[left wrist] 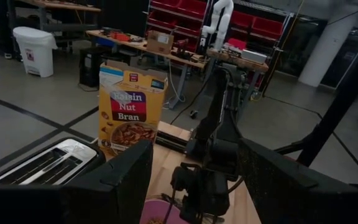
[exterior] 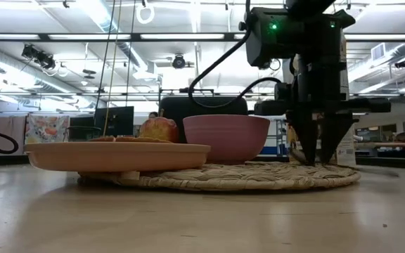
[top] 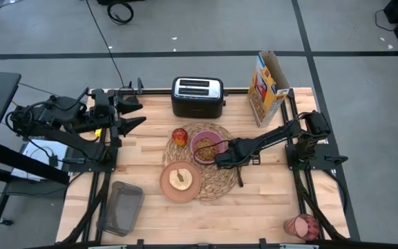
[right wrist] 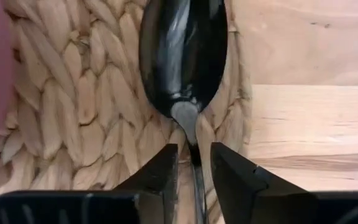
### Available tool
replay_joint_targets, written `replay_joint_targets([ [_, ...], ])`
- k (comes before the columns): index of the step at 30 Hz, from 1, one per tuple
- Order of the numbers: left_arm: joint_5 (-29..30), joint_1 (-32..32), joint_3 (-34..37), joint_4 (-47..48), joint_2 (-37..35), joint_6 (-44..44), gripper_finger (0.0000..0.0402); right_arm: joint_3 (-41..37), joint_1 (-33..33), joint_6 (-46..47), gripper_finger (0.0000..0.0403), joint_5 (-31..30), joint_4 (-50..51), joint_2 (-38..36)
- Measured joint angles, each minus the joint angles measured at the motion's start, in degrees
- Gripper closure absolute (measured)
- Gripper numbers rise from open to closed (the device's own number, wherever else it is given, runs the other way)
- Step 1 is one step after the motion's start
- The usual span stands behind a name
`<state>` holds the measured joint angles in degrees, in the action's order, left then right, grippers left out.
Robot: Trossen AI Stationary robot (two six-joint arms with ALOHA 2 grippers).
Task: Arrange a breakfast setting
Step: Put the black spoon on the brown placemat to the right side of the pink bowl
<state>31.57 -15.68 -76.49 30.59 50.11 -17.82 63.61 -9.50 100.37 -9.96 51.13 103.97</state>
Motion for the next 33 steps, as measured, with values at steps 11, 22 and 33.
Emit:
replay_joint_targets([
  [11, 0.0, 0.0, 0.0, 0.0, 0.0, 0.0, 0.0159, 0.0, 0.8, -4.8, 0.0290, 2.1, 0.7, -0.1],
  [22, 0.0, 0.0, 0.0, 0.0, 0.0, -1.1, 0.0159, -2.8, 2.6, -14.1, 0.0328, 7.0, -2.7, -0.3],
  [33, 0.0, 0.0, 0.0, 0.0, 0.0, -1.1, 0.0159, -2.0, 3.3, -15.4, 0.0374, 6.8, -2.5, -0.1],
])
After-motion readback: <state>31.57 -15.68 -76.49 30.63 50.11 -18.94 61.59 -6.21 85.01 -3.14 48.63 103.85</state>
